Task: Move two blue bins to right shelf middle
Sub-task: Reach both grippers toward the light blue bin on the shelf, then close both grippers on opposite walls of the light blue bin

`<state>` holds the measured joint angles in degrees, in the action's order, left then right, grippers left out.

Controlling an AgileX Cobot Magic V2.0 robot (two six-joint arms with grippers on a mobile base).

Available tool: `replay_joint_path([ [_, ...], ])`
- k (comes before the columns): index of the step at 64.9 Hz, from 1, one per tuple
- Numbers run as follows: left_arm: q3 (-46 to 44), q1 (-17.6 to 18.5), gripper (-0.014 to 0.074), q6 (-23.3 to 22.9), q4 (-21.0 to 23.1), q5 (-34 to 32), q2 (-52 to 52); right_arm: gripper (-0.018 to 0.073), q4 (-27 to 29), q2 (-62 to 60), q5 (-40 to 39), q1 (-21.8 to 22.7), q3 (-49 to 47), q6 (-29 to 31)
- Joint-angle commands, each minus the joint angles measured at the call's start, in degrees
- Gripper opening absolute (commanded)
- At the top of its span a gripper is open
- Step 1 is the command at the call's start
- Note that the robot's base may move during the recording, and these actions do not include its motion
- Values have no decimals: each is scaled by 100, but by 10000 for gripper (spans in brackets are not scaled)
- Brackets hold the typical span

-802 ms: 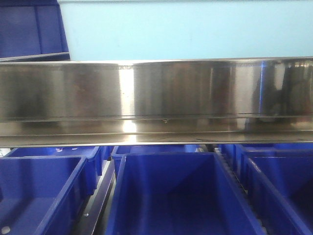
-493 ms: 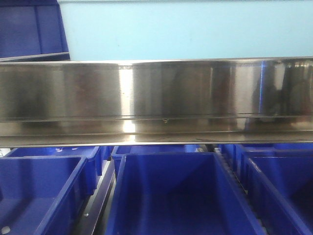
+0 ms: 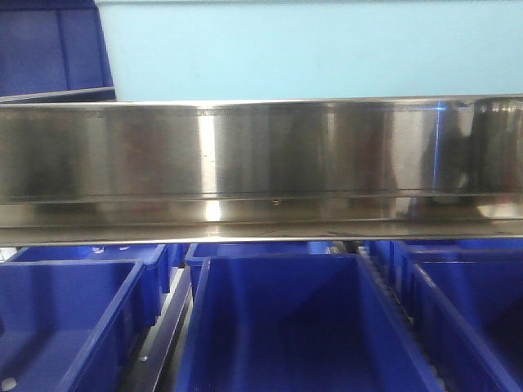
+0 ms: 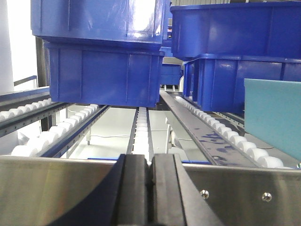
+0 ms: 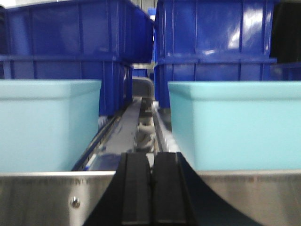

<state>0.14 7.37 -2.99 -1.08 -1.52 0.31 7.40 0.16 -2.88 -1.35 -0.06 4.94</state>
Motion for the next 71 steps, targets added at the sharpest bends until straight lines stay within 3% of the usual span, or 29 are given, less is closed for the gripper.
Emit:
replay_joint_path([
  [1, -14, 30, -111, -1, 108, -149, -31, -162, 32, -16, -291, -7, 6, 36],
  [15, -25, 30, -111, -1, 108, -851, -31, -162, 32, -16, -235, -7, 6, 36],
  [28, -1375, 30, -88, -1, -90, 152, 173, -162, 32, -16, 466, -7, -1251, 36],
  [32, -1896, 30, -38, -1, -208, 472, 412, -162, 32, 42, 999, -7, -1822, 36],
  [38, -2608, 30, 107, -1, -219, 823, 935, -141, 32, 428, 1627, -7, -2575, 36],
  [42, -3081, 43, 223, -1, -219, 1010, 1287, -60, 32, 768, 1824, -7, -3032, 36],
  [48, -3623, 133, 391, -1, -229, 1290, 1868, 178, 32, 1391, 1863, -7, -3492, 36],
  [59, -4183, 166, 533, -1, -274, 1674, 2985, 574, 32, 2448, 1861, -7, -3785, 36],
  [71, -4618, 830, 560, -1, -210, 1862, 4178, 568, 32, 3671, 2105, -7, -4164, 36],
])
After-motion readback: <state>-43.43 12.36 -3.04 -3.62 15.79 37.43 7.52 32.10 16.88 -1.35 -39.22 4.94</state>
